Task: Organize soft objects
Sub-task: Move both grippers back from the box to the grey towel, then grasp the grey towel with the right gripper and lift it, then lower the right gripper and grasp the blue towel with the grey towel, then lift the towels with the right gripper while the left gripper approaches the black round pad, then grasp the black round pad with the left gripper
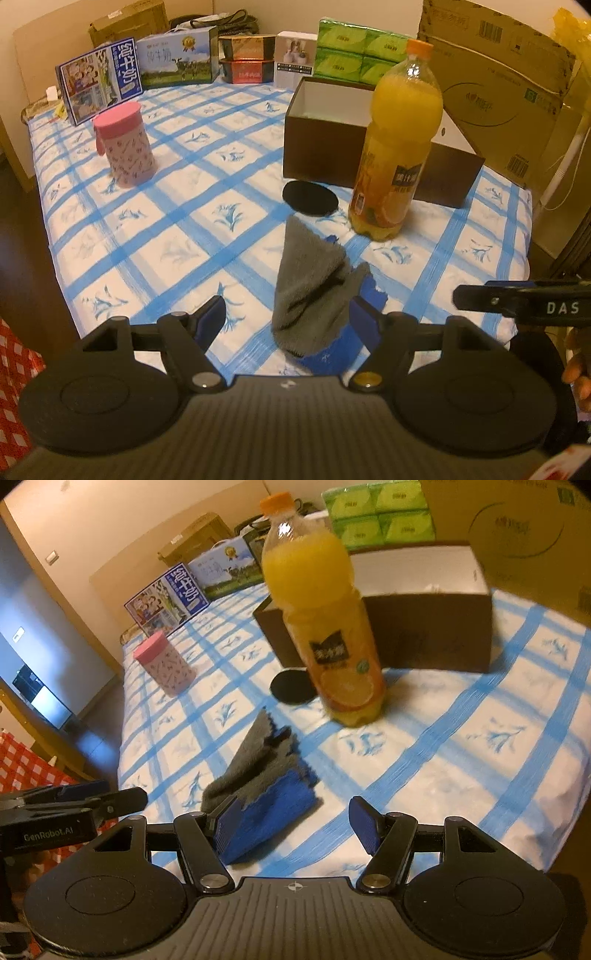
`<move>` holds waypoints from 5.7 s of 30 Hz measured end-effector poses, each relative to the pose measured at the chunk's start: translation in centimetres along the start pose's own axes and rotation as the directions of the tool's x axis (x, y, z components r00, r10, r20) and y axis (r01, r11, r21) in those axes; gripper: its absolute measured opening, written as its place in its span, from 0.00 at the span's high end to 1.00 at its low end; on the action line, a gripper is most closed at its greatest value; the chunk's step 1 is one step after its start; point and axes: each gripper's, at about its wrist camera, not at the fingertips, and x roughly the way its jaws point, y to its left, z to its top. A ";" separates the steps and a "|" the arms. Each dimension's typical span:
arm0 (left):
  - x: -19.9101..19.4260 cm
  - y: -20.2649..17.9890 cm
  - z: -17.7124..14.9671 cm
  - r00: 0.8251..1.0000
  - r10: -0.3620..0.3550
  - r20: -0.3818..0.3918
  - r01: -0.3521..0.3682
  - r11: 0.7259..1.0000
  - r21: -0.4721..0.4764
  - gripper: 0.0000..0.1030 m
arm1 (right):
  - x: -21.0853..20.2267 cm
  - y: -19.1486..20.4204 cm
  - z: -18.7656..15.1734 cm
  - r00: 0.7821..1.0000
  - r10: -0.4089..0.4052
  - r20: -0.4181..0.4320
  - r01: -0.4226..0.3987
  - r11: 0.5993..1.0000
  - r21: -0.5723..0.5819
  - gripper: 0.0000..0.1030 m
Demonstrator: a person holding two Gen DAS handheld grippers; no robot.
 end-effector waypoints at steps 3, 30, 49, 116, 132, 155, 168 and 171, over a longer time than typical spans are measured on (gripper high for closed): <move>0.5 0.3 -0.4 1.000 -0.001 -0.016 0.001 1.000 -0.013 0.30 | 1.4 0.5 -0.4 0.999 0.028 -0.034 -0.027 0.999 0.024 0.37; 5.1 3.8 -2.3 0.995 0.028 -0.095 -0.033 0.998 -0.049 0.35 | 12.2 -0.2 -1.6 0.990 0.048 -0.134 -0.026 0.987 0.158 0.93; 5.6 1.8 -1.7 0.996 -0.035 -0.079 0.033 0.999 -0.023 0.37 | 1.0 -1.5 1.3 0.994 -0.088 0.069 0.102 0.967 -0.233 0.94; 17.2 -2.3 5.9 0.992 -0.124 0.007 0.122 0.984 0.133 0.37 | 5.6 -11.0 4.0 0.920 -0.366 0.140 0.370 0.929 -0.004 0.72; 25.1 -2.2 9.2 0.993 -0.114 0.018 0.111 0.986 0.126 0.34 | 6.8 -14.7 6.0 0.904 -0.397 0.157 0.380 0.916 0.130 0.72; 25.3 3.3 9.8 0.999 -0.037 0.017 0.036 0.999 0.018 0.33 | 7.3 -16.1 6.1 0.908 -0.392 0.146 0.364 0.913 0.185 0.72; 28.3 1.5 11.1 1.000 0.010 0.022 -0.010 1.000 -0.005 0.28 | 7.4 -16.4 6.1 0.910 -0.391 0.139 0.363 0.912 0.189 0.72; 27.8 3.3 10.8 0.999 0.037 0.023 -0.037 0.999 -0.004 0.28 | 7.4 -16.5 6.1 0.911 -0.389 0.139 0.360 0.913 0.194 0.72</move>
